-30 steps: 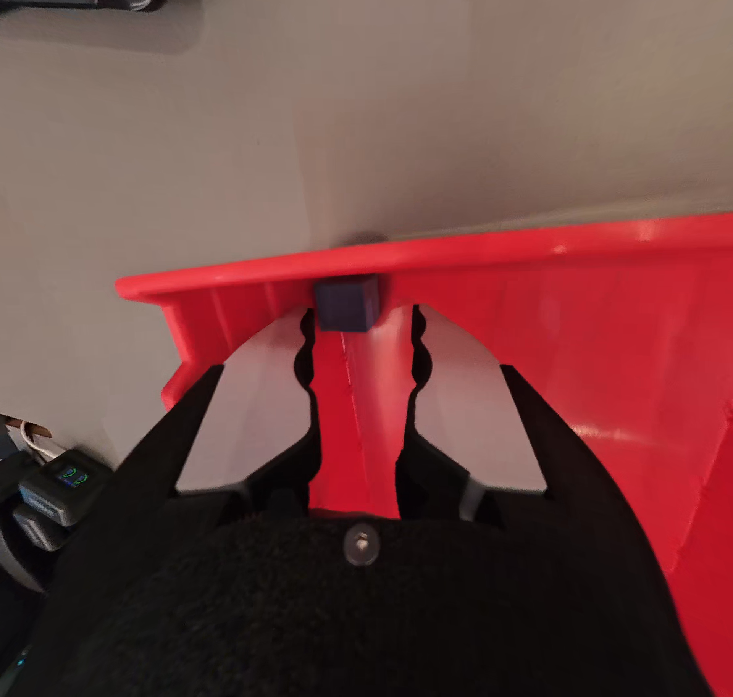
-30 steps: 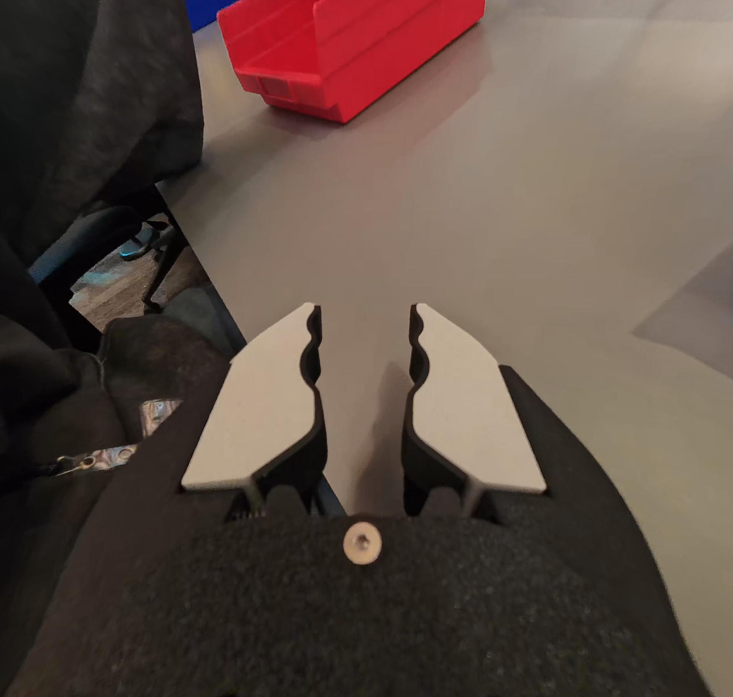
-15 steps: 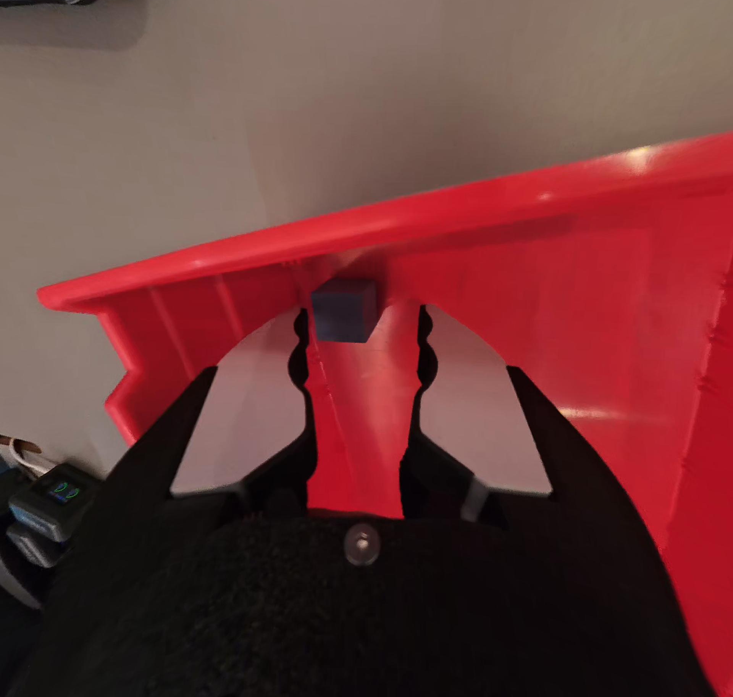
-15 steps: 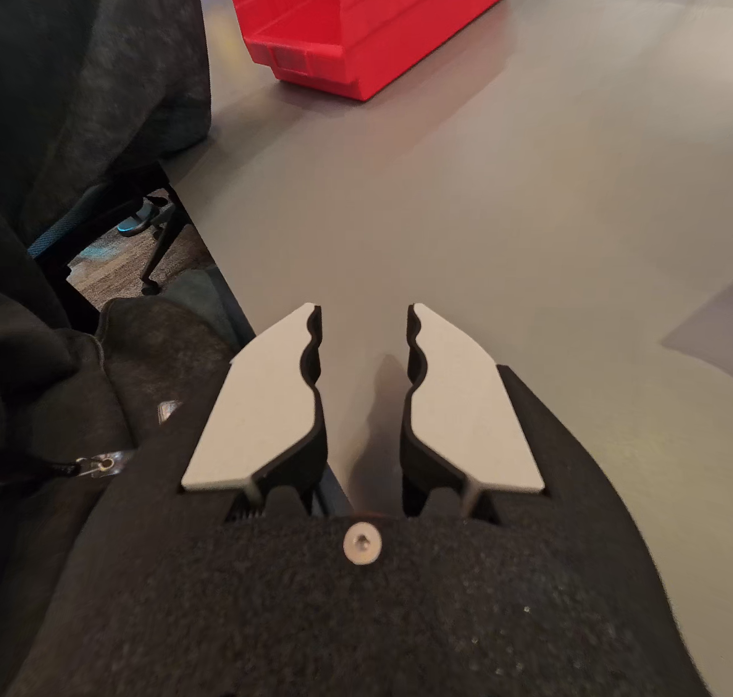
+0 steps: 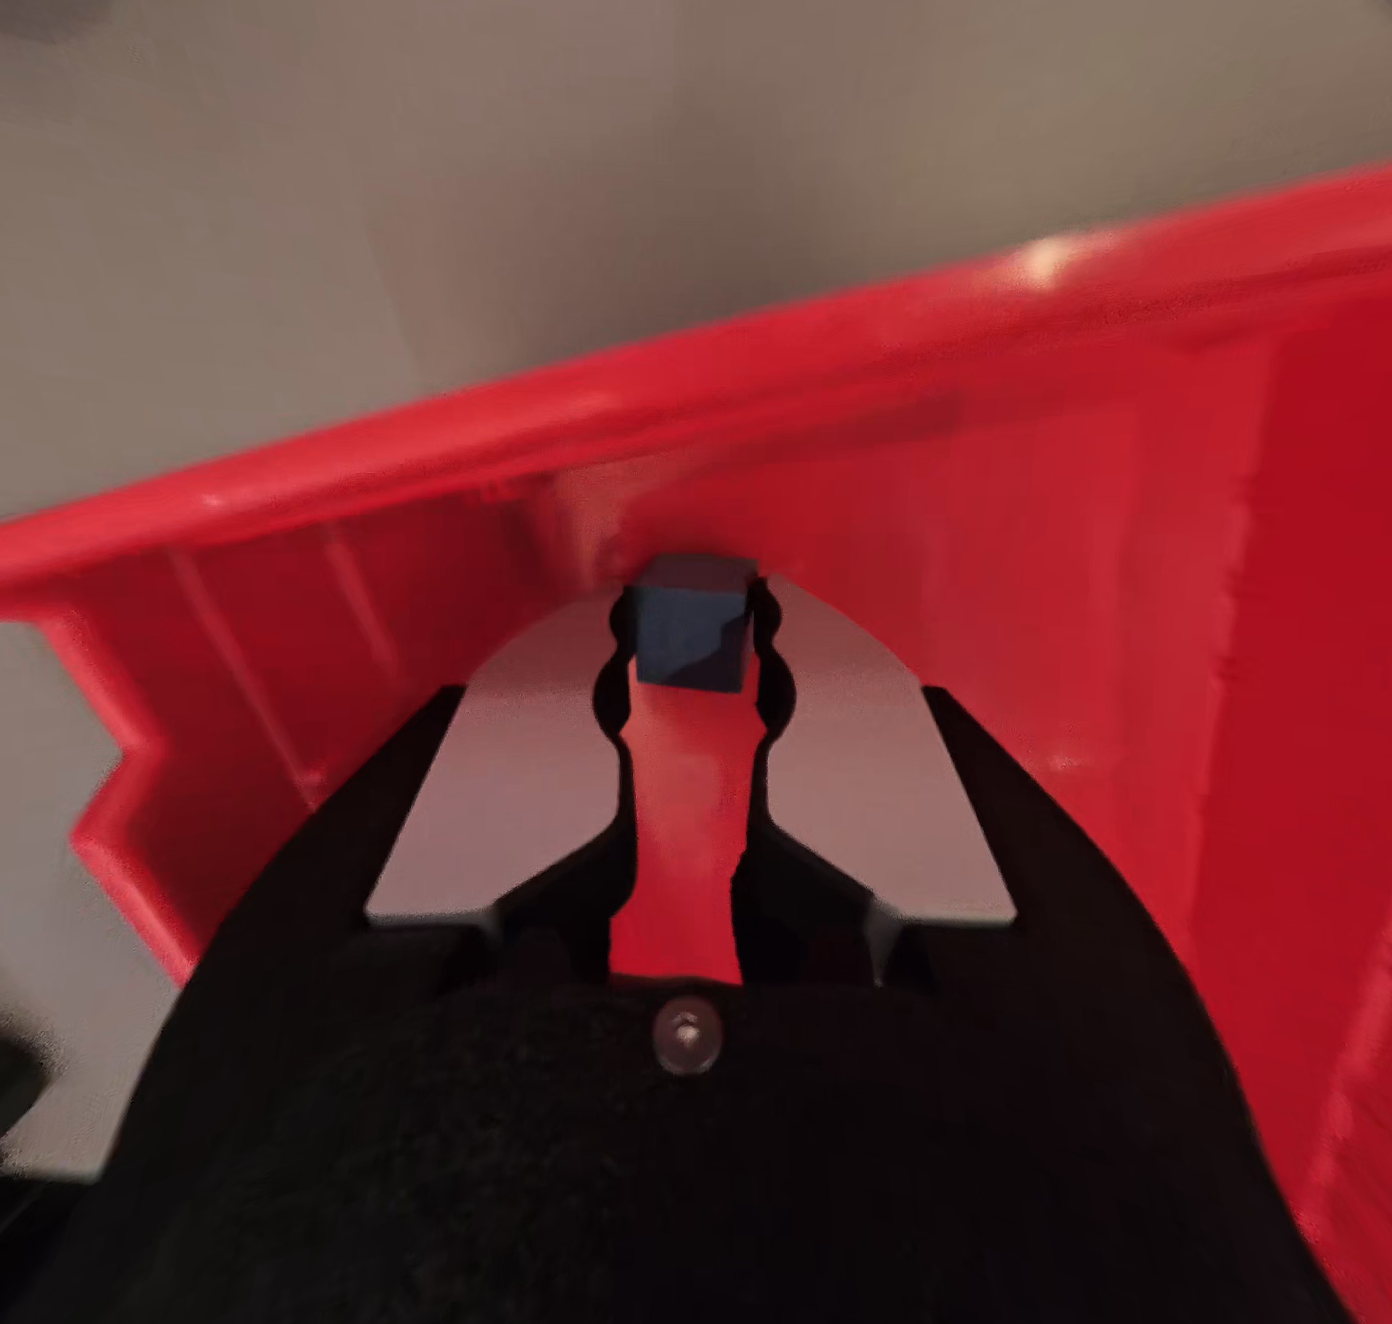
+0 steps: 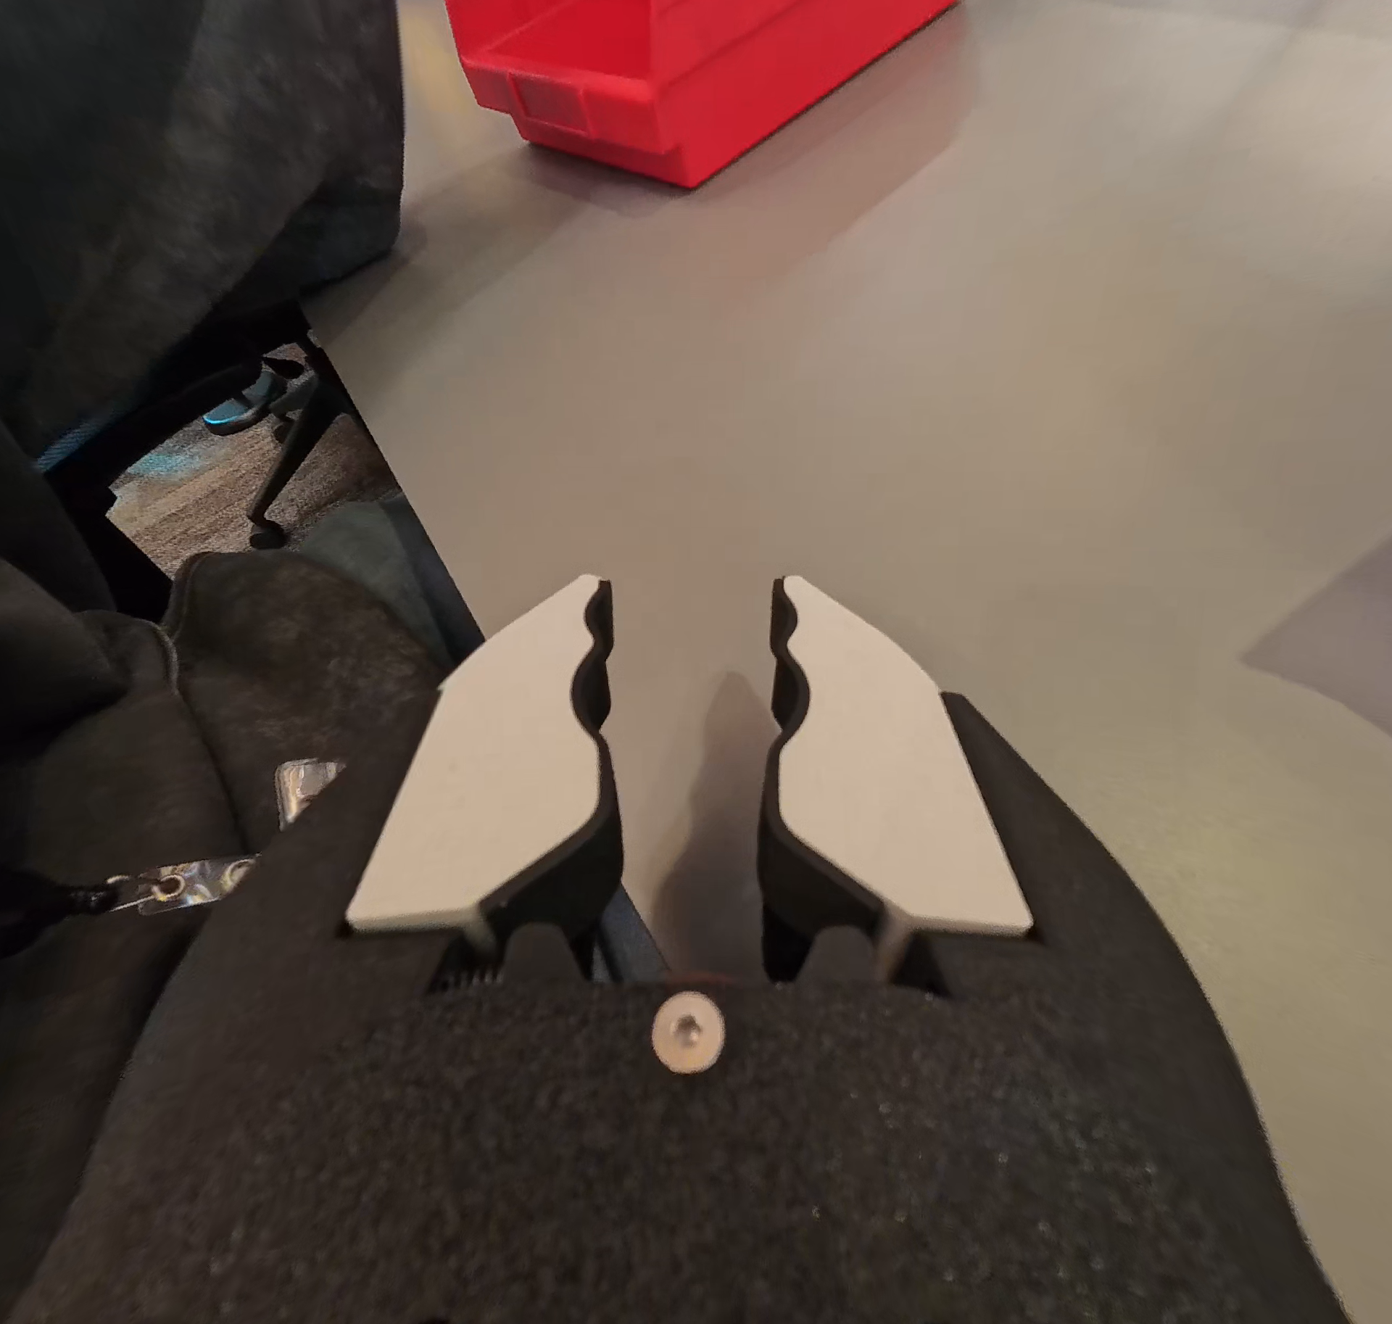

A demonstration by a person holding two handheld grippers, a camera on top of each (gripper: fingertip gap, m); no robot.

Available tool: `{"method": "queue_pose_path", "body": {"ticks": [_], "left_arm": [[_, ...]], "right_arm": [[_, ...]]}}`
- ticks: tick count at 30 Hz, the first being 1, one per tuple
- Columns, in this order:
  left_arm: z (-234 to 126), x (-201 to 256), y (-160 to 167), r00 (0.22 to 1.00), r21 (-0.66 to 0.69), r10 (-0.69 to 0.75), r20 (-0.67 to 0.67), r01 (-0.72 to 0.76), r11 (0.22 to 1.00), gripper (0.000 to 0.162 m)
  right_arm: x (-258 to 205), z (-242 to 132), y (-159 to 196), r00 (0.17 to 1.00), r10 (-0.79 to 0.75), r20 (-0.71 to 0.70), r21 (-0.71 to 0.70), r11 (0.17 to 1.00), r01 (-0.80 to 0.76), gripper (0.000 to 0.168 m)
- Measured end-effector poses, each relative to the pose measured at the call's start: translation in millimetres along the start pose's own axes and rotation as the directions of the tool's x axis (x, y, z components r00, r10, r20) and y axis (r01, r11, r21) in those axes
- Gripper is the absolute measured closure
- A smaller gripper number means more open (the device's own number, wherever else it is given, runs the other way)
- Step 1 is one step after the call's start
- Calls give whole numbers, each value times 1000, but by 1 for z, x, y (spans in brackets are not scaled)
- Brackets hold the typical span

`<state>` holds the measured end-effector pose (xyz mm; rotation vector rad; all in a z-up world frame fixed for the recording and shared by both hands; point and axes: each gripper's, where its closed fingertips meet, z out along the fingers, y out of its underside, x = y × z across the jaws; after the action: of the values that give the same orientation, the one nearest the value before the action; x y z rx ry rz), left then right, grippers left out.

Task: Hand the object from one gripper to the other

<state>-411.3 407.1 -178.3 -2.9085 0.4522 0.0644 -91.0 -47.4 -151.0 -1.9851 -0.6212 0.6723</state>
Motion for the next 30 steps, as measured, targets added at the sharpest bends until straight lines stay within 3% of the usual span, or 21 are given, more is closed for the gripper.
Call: {"method": "queue_pose_path", "body": {"ticks": [3,6,9,12,14,17,21,23,24,27,30], "left_arm": [[-31,34,3,982,120,42,-187,-19,993,133],[-89,97,20,856,316,181,-484,-22,948,133],[-151,167,70,614,423,309,-726,44,905,133],[-200,234,134,281,393,347,-895,128,911,133],[-215,270,171,115,331,315,-942,165,929,133],[-219,317,216,-67,213,227,-972,176,961,133],[-213,352,252,-141,99,114,-983,111,989,133],[-209,363,263,-149,79,91,-985,87,993,133],[-209,367,267,-171,43,55,-984,75,996,133],[-207,373,274,-198,-4,6,-980,48,999,132],[-197,365,281,-144,53,61,-988,59,997,107]], "right_arm": [[1,-2,-2,1000,4,-3,8,1000,-4,129],[3,-4,-12,1000,-2,-3,63,998,2,128],[9,-4,-35,996,-88,-14,160,983,89,125],[14,6,-64,970,-240,-37,209,947,242,122],[9,18,-83,933,-360,-31,245,902,356,122],[-3,38,-108,872,-490,-13,296,831,471,123],[-17,46,-132,870,-492,25,397,804,443,123],[-22,48,-127,857,-514,26,385,796,466,127],[-26,49,-121,839,-542,42,375,787,490,139],[-26,47,-110,846,-532,37,298,814,499,140],[-28,38,-106,832,-554,20,284,802,526,140]]}}
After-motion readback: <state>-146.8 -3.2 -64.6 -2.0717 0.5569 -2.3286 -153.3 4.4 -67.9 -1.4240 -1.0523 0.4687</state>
